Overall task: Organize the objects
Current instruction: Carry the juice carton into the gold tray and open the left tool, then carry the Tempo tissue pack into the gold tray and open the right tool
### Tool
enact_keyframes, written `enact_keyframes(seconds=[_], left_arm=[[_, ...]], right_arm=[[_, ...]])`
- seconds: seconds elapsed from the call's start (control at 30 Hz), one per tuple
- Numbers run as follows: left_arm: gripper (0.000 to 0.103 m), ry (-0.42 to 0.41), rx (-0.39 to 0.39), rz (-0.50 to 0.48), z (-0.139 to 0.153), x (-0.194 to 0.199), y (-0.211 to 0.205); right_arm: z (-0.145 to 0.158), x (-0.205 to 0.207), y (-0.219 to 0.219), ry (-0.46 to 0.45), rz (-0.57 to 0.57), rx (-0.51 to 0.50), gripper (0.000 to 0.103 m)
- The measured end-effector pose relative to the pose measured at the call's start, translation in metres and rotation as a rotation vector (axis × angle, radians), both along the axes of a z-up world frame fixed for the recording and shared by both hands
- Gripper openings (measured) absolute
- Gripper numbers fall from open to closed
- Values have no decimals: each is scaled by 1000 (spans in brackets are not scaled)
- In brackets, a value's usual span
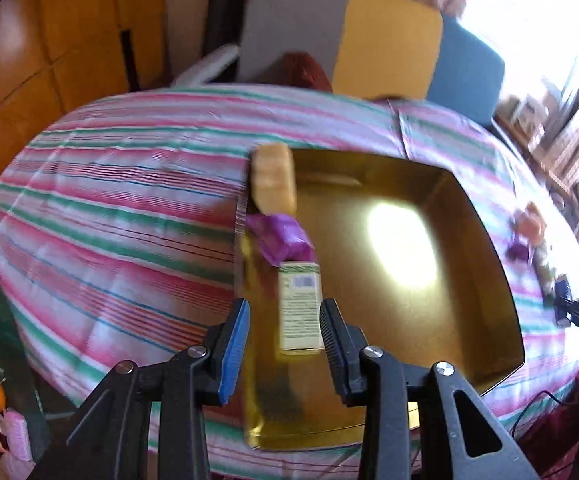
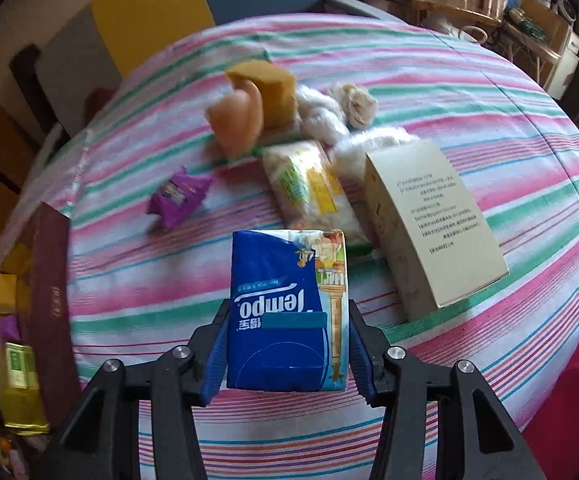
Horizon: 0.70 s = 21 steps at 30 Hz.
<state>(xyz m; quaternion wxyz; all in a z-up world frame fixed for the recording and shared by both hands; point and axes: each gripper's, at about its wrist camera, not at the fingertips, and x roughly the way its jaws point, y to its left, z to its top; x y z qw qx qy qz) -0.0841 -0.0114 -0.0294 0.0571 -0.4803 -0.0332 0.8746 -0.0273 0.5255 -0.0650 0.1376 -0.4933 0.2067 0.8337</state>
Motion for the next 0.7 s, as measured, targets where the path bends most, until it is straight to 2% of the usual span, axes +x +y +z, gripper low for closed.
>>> enact_keyframes(seconds=[0.1,0.17,0.27,0.37,0.47,0.6,0.7], left_arm=[[37,15,30,54,3,7,-23],[37,12,52,78,2,12,-35],[37,11,76,97,-1,19,-46],[37,15,94,110,-1,24,-54],[37,14,107,112,-3,29,-58],[37,-1,127,124,-9,34,-65],[37,-9,144,144,-14,37,-73]], right_arm=[[45,0,-35,136,165,8,52],[86,9,-89,210,318,43,52],[118,-1,-183,266,562,66,52],[104,-21,-265,209,765,80,52],[71,-42,-333,97,885,82,52],[22,-66,-385,-34,902,69,52],[0,-77,-410,-91,883,88,52]])
